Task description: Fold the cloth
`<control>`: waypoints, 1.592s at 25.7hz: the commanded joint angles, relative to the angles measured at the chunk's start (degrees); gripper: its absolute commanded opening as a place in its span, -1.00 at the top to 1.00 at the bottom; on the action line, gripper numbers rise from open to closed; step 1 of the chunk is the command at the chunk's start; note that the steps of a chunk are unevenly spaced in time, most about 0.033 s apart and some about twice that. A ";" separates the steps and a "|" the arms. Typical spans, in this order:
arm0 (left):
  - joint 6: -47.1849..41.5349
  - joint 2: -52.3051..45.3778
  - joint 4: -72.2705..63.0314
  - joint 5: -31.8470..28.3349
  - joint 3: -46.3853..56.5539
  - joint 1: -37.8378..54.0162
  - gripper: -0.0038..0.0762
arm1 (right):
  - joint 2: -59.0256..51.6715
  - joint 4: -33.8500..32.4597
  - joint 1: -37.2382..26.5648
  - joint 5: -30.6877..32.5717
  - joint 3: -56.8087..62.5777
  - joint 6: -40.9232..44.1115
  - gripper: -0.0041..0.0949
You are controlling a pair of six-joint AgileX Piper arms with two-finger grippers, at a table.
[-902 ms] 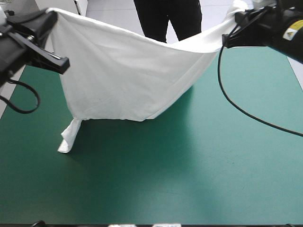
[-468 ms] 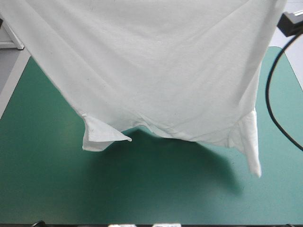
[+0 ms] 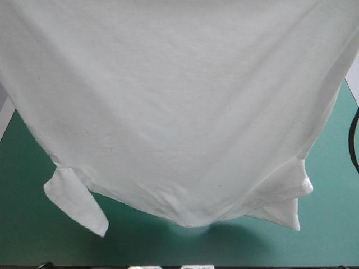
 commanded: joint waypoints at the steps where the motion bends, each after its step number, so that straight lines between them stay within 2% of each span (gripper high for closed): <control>1: -0.36 1.60 0.66 -4.15 -1.08 -0.41 0.93 | 1.41 -1.25 -0.40 -6.52 -0.74 0.26 0.95; 6: -1.45 8.51 5.13 -7.02 -1.08 -0.41 0.93 | 6.15 -4.95 -0.40 -9.58 -0.74 5.69 0.95; 8: -4.02 11.22 9.02 -10.58 -1.08 0.64 0.93 | 8.52 -6.84 -0.40 -11.00 -0.74 7.44 0.95; 13: -15.82 21.46 10.19 -21.86 -5.83 8.28 0.93 | 14.62 -11.85 -0.40 -21.16 -0.86 11.21 0.95; 15: -20.09 26.60 9.89 -22.47 -12.08 11.31 0.93 | 16.92 -14.70 -0.53 -24.61 -0.86 12.96 0.95; 16: -20.32 31.14 9.89 -22.04 -19.84 12.53 0.93 | 18.61 -16.42 -2.36 -27.16 -0.86 14.61 0.95; 19: -20.32 39.13 10.00 -21.18 -35.15 13.18 0.93 | 22.55 -12.36 -10.19 -30.67 -4.26 18.87 0.95; 20: -20.68 40.48 9.46 -21.24 -36.56 13.78 0.93 | 23.84 -10.05 -12.44 -30.67 -5.64 18.62 0.95; 23: -20.80 42.33 7.29 -18.74 -35.09 14.50 0.93 | 27.56 -2.91 -15.71 -28.41 -7.53 12.92 0.95; 24: -20.24 42.60 7.45 -17.93 -34.69 14.50 0.93 | 28.20 -2.36 -15.71 -27.09 -7.53 12.22 0.95; 27: -19.81 42.49 8.02 -10.04 -29.55 14.96 0.93 | 31.69 1.23 -15.71 -17.27 -7.53 7.78 0.95; 30: -19.81 41.70 6.69 -4.65 -23.43 15.68 0.93 | 33.38 1.23 -15.71 -8.18 -7.30 6.51 0.95; 34: -16.38 38.48 3.29 -1.51 -9.87 15.81 0.93 | 32.41 1.23 -15.71 -6.14 -0.86 5.17 0.95; 37: -11.66 35.17 0.63 -1.24 1.39 15.38 0.93 | 31.15 1.66 -15.71 -2.18 5.33 3.65 0.95; 41: -9.93 29.54 -1.34 0.46 18.27 14.90 0.93 | 29.01 2.87 -15.71 2.73 16.63 1.60 0.95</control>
